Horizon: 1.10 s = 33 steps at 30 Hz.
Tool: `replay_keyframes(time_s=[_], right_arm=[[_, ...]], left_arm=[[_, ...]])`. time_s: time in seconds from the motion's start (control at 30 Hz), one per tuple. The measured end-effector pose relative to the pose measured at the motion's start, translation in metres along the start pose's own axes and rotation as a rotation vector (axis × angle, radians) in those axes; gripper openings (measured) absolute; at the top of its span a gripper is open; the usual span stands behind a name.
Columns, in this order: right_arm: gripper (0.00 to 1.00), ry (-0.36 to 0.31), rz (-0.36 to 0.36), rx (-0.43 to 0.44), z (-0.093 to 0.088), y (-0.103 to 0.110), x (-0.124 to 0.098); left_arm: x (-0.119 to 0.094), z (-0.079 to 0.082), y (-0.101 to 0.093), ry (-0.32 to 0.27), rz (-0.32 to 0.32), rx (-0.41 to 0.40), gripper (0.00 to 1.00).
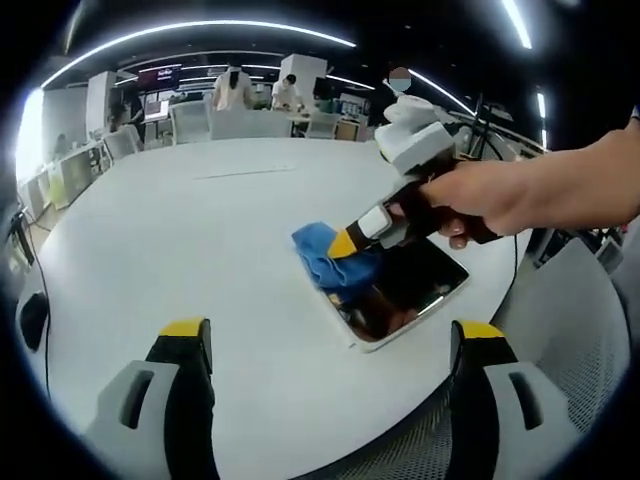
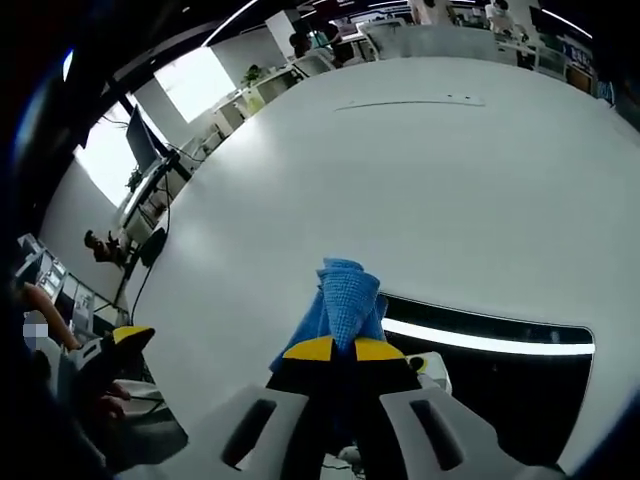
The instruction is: Wipe the mirror surface with the cleaning cloth until all visible marks leave the cleaned area.
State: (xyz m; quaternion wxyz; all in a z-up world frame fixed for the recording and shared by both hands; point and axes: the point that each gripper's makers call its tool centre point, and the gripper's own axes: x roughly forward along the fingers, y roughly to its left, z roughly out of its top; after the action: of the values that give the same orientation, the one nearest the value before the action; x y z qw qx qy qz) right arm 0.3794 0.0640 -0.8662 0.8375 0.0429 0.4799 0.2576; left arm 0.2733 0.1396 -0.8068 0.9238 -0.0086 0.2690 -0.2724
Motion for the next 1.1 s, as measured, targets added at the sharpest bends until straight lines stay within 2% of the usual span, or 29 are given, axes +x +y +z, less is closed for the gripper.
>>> replay_keyframes(time_s=[0.1,0.67,1.1], right_arm=[[0.00,0.003,0.005,0.019,-0.002,0.001,-0.001],[0.00,0.014,0.040,-0.001,-0.021,0.014,-0.009],[0.00,0.013,0.048,0.003,-0.022,0.015,-0.009]], left_arm=[[0.000,-0.001,0.000,0.003,-0.003,0.004,0.99],[0.001,-0.003,-0.003,0.018,-0.018,0.011,0.98],[0.001,-0.003,-0.004,0.018,-0.023,0.010,0.99]])
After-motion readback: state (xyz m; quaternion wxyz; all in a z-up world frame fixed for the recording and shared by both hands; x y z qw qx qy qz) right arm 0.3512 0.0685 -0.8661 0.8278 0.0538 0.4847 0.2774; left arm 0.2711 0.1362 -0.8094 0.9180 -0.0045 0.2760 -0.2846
